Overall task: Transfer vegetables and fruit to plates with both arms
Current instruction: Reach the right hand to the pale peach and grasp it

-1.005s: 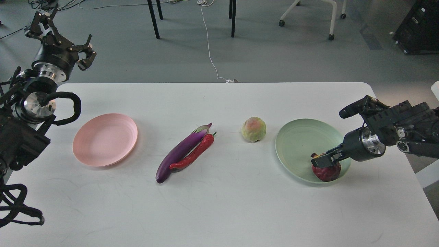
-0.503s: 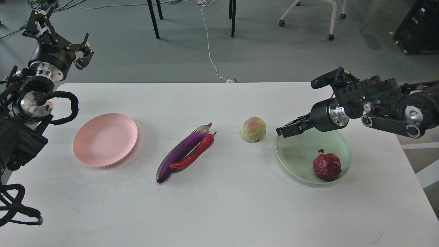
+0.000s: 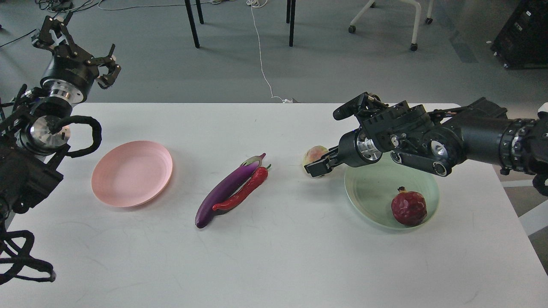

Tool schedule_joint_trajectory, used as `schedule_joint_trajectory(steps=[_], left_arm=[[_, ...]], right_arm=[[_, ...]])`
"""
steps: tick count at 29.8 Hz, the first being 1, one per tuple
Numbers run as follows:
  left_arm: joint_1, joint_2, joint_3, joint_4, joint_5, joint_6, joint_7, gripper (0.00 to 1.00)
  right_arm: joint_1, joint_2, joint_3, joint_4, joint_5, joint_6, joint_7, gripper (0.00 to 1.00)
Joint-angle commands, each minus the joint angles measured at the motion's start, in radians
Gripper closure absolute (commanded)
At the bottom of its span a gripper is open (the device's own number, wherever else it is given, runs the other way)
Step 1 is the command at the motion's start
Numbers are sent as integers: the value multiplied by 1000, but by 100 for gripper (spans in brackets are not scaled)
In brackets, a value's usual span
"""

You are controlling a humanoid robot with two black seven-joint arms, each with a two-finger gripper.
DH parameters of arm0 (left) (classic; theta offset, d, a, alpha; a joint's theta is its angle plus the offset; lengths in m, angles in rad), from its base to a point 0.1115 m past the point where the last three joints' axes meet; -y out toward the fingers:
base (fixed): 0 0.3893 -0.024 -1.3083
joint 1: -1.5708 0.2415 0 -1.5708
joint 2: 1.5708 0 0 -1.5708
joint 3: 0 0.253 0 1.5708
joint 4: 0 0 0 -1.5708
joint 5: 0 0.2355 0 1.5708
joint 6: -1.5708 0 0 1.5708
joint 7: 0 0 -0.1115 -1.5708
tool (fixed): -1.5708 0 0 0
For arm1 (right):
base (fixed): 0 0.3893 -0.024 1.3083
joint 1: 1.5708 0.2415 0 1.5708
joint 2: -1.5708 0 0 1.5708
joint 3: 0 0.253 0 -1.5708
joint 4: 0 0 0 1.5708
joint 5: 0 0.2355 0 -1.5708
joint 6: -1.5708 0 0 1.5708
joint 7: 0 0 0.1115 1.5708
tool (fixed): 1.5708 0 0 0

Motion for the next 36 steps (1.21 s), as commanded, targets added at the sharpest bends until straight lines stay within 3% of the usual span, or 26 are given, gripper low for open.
schedule_joint_trajectory(steps=[1,26,36], left_arm=[[0,2,0,1,0,1,1,2],[0,11,0,1,2,-2,-3,2],[0,12,0,2,2,-2,-3,2]], right_arm=[[-5,21,-2,-17,-2,-1,-17,10],[-33,102,-2,-89,0,-1,-69,10],[-35,103,-4,-83,0,-1,-96,49]])
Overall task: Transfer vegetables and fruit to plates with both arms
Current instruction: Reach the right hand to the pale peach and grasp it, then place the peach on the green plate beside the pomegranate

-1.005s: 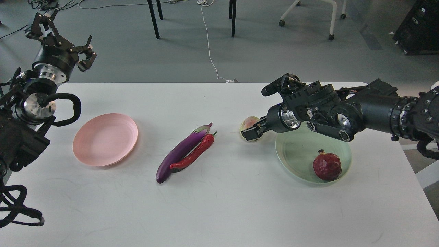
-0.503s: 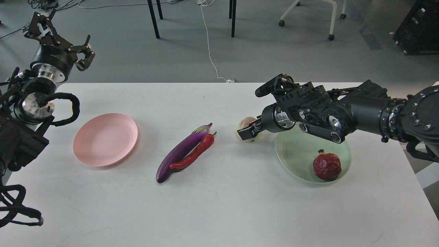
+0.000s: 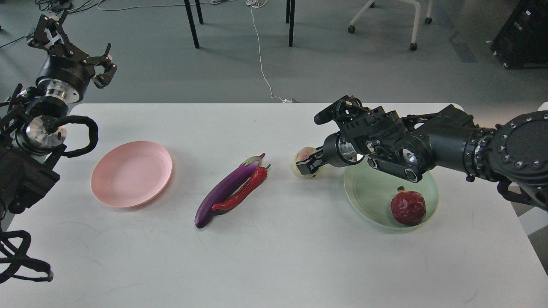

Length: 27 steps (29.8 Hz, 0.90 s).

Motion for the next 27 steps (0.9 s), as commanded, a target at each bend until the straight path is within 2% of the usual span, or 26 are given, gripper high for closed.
schedule_joint_trajectory(steps=[1,3,7,15,18,21,24,27], left_arm=[[0,1,0,0,0,0,0,2],[0,3,0,0,0,0,0,2],[1,15,0,0,-2,-1,2,2],[4,15,0,-1,0,-21,9,2],[4,12,2,-1,2,-21,9,2],[1,12,18,-1,0,-21,8,2],[0,9,21,-1,2,-20,8,2],[0,8,23,-3,2,-20,9,2]], right_arm=[[5,-6,0,9,0,2,2,54],[19,-20,3,17,4,2,3,59],[80,-115,14,58,12,2,3,59],[122,-426,3,314,-2,2,2,58],[104,-523,3,365,-2,2,5,57],[59,-560,15,362,-2,0,8,52],[29,-561,18,359,-3,-20,9,42],[10,-560,20,359,0,-58,9,21]])
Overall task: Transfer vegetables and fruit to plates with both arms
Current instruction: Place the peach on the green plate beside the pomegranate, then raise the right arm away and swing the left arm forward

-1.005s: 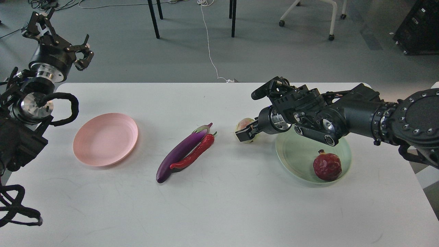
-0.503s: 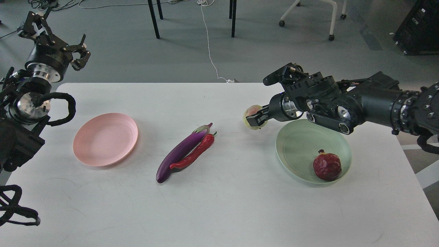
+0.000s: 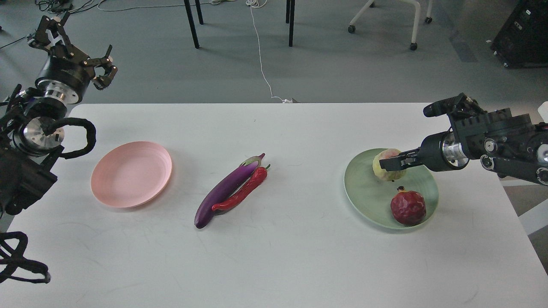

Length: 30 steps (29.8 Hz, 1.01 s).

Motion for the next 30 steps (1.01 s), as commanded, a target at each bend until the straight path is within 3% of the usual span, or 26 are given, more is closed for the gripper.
schedule_joint_trajectory(steps=[1,3,8,15,24,30], left_arm=[[-1,-1,8,-3,4,2,0,2],[-5,2,37,-6,29,3,-3,2],[-23,14,80,-38,212,0,-10,2],[-46,41,80,-170,494,11,-14,2],[-48,82,129,-530,1132,70,-12,2],[-39,67,232,-619,1489,100,-12,8]], right_arm=[[-21,-1,7,0,6,-36,0,12],[-25,-3,19,2,10,-36,0,4],[-21,-41,68,-1,20,-29,2,2],[-80,-98,420,-85,114,-24,2,2],[-318,-102,818,-131,605,-33,13,2],[-473,-90,1085,-144,993,-30,14,2]])
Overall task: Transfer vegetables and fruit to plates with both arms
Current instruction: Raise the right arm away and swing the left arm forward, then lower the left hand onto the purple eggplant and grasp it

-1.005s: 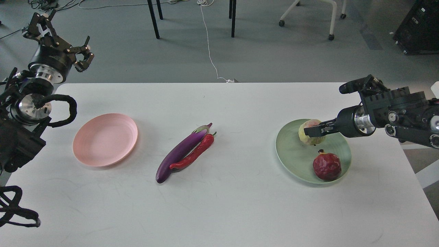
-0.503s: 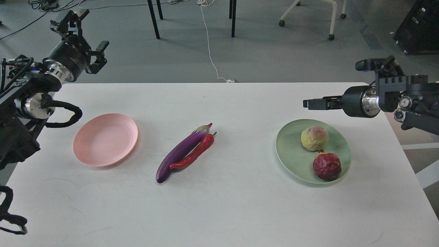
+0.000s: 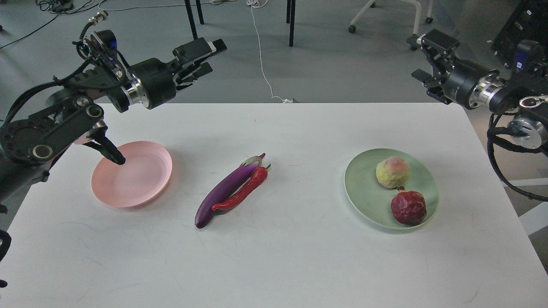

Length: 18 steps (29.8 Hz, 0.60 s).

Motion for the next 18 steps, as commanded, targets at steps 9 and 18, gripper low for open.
schedule_joint_trajectory(steps=[9,18], left_arm=[[3,-76,291,-41,754,198,8,16],[47,-134,344,55,839,209,14,31]], right_arm=[[-205,104,366,-127,474,14,-4,1],[-264,95,410,-123,474,51,-1,1]])
